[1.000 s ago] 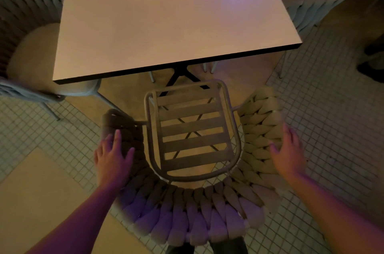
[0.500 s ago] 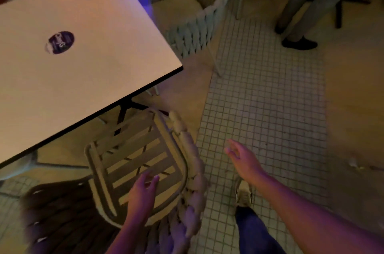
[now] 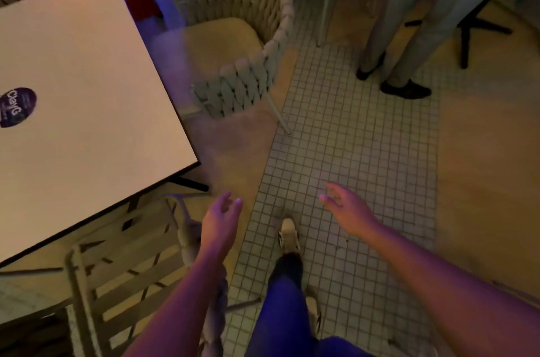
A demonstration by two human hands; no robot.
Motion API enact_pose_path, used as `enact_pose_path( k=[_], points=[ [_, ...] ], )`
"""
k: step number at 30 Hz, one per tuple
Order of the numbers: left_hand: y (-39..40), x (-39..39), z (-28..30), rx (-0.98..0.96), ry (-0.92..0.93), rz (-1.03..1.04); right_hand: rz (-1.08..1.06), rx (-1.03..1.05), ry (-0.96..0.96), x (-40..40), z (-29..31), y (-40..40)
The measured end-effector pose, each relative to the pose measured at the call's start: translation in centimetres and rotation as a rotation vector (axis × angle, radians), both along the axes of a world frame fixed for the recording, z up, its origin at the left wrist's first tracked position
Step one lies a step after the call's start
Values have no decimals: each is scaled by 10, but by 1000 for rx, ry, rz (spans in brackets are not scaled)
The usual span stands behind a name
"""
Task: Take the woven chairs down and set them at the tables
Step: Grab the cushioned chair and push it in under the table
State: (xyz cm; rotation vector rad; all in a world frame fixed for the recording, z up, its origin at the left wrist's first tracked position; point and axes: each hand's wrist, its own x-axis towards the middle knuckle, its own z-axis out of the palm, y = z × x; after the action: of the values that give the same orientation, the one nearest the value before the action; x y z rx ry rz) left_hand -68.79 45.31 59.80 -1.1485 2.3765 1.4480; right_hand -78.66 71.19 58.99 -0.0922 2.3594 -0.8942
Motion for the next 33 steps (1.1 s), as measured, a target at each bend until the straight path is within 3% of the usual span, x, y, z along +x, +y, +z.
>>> enact_pose_path(
  k=[7, 18, 25, 33],
  points=[
    [-32, -128, -2, 35, 18, 120, 62, 78, 38, -174, 19, -41],
    [-52, -296, -4, 68, 31, 379, 106, 20, 59, -391, 27, -87],
    [-57, -391, -14, 253, 61, 935, 306, -30, 93, -550, 24, -136],
    [-85, -406, -23, 379, 70, 1392, 483, -125, 178, -656, 18, -274]
  ],
)
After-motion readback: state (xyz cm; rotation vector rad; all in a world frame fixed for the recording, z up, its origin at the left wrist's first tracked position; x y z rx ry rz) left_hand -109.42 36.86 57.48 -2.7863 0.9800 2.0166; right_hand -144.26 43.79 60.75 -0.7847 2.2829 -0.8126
